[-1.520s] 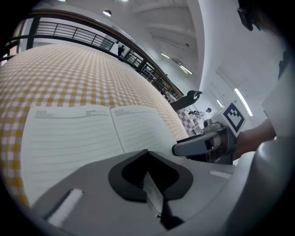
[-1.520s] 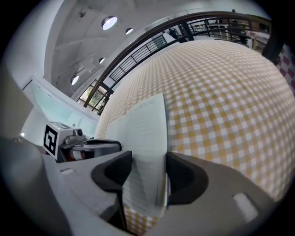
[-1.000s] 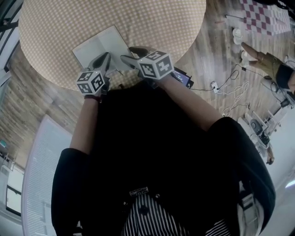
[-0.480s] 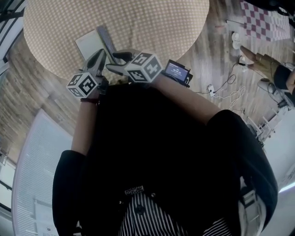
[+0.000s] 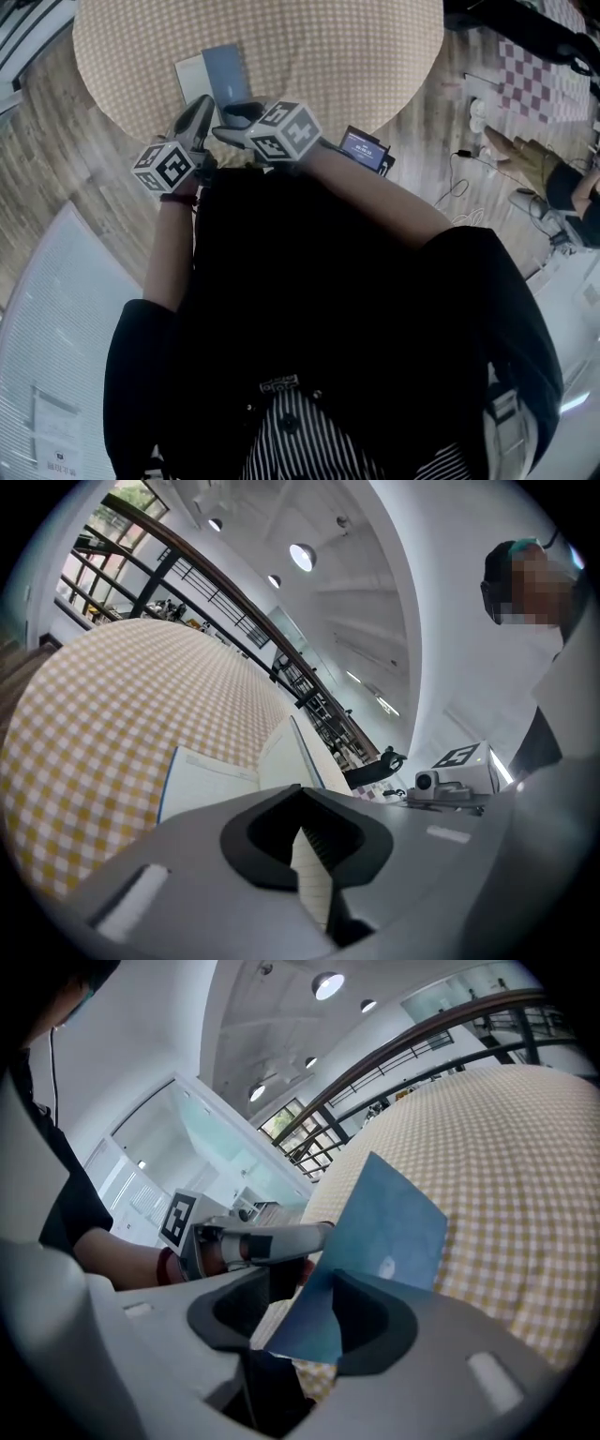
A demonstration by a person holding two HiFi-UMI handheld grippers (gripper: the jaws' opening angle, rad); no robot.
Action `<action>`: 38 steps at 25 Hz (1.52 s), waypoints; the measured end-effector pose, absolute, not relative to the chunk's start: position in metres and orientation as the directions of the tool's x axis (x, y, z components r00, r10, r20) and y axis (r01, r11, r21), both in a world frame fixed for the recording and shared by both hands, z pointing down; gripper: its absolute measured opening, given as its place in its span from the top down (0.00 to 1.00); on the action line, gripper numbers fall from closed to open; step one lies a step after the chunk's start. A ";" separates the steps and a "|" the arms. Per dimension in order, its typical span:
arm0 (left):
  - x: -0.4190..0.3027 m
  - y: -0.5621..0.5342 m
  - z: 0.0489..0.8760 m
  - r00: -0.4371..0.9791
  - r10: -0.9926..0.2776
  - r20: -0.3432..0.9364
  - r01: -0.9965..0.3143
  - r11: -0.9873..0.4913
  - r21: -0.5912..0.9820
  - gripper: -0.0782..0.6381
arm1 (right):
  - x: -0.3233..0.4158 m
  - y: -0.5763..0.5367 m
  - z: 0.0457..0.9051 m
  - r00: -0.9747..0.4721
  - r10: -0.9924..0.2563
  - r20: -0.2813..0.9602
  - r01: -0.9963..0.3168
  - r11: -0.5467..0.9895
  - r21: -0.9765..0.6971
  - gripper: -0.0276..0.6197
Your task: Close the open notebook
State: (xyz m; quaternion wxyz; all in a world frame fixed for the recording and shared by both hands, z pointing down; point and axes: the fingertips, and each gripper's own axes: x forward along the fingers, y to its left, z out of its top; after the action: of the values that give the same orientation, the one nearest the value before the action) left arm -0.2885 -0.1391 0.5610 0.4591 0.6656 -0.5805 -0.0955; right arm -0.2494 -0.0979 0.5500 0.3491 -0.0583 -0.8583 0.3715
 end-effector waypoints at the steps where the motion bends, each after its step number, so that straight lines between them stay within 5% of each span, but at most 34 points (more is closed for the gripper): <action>1: -0.292 -0.133 0.562 0.298 -0.861 0.412 -0.685 0.108 0.721 0.88 | -0.251 -0.094 0.551 -0.742 0.366 0.561 -0.154 0.722 -0.674 0.64; 8: -0.328 -0.101 0.574 0.203 -0.872 0.445 -0.612 0.242 0.753 0.88 | -0.263 -0.087 0.563 -0.695 0.381 0.610 -0.151 0.752 -0.641 0.72; 13: -0.340 -0.071 0.575 0.137 -0.846 0.515 -0.643 0.319 0.696 0.88 | -0.253 -0.092 0.565 -0.667 0.331 0.667 -0.198 0.785 -0.587 0.95; 17: -0.332 -0.060 0.568 0.137 -0.829 0.542 -0.654 0.335 0.678 0.88 | -0.246 -0.094 0.560 -0.664 0.314 0.678 -0.188 0.808 -0.558 0.95; 24: -0.291 -0.113 0.505 0.190 -0.854 0.485 -0.764 0.181 0.619 0.88 | -0.227 -0.124 0.514 -0.751 0.202 0.628 -0.217 0.824 -0.524 0.95; 32: -0.222 -0.189 0.417 0.250 -0.880 0.403 -0.923 -0.092 0.374 0.88 | -0.171 -0.224 0.427 -0.822 -0.211 0.529 -0.415 0.858 -0.303 0.95; 38: -0.212 -0.185 0.417 0.288 -0.863 0.416 -0.922 -0.132 0.364 0.88 | -0.172 -0.212 0.422 -0.831 -0.217 0.512 -0.427 0.839 -0.337 0.95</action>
State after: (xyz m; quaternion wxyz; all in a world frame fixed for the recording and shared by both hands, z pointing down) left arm -0.2124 -0.1853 0.4172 0.2838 0.7506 -0.5943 0.0522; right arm -0.1718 -0.2117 0.4224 0.2337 0.1730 -0.9301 0.2245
